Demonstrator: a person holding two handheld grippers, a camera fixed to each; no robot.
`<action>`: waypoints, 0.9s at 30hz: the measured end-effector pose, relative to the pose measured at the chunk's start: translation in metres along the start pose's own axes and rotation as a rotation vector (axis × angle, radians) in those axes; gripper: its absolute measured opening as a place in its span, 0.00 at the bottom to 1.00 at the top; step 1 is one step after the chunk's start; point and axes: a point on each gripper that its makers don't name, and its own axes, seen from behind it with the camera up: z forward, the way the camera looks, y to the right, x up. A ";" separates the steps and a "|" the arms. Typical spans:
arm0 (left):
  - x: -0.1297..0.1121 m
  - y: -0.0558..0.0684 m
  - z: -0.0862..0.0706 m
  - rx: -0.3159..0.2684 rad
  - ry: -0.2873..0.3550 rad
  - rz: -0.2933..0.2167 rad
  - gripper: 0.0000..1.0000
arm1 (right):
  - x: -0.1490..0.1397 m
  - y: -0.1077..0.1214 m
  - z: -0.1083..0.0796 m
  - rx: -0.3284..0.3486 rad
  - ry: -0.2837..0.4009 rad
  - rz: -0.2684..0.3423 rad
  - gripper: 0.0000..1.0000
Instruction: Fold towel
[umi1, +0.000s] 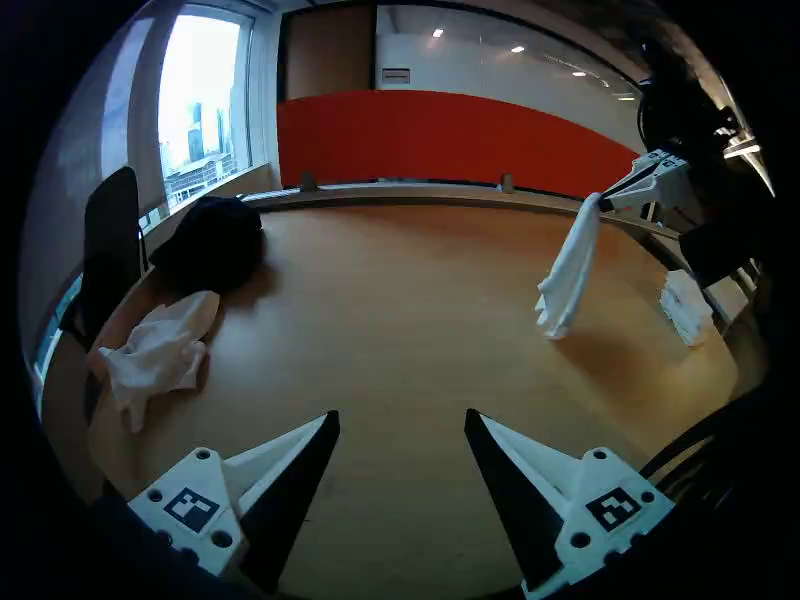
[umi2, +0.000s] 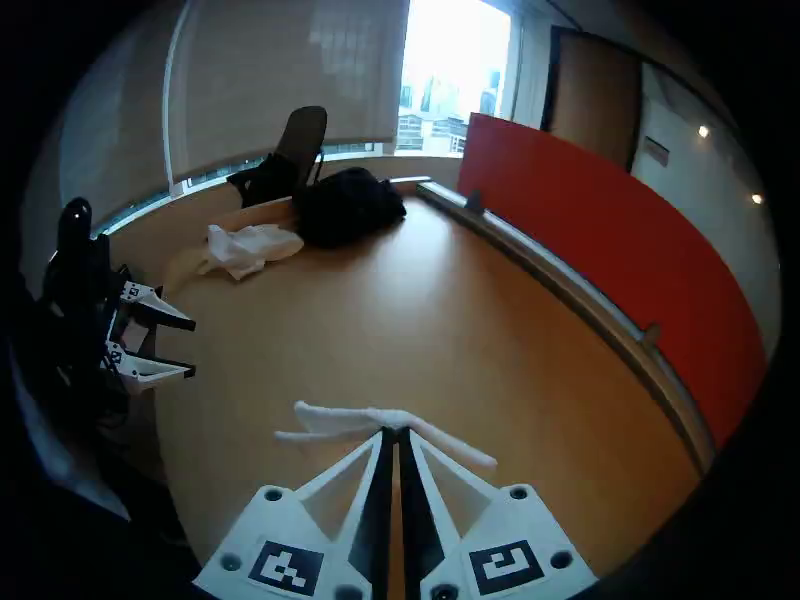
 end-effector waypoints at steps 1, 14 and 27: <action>0.001 0.000 0.000 -0.001 0.001 0.002 0.93 | 0.001 0.002 -0.003 -0.002 0.002 0.001 0.04; 0.006 0.006 0.004 -0.023 0.008 0.017 0.93 | -0.003 0.031 -0.041 -0.039 0.006 0.029 0.04; 0.011 0.011 0.012 -0.046 0.005 0.039 0.93 | -0.037 0.077 -0.087 -0.102 -0.026 0.113 0.04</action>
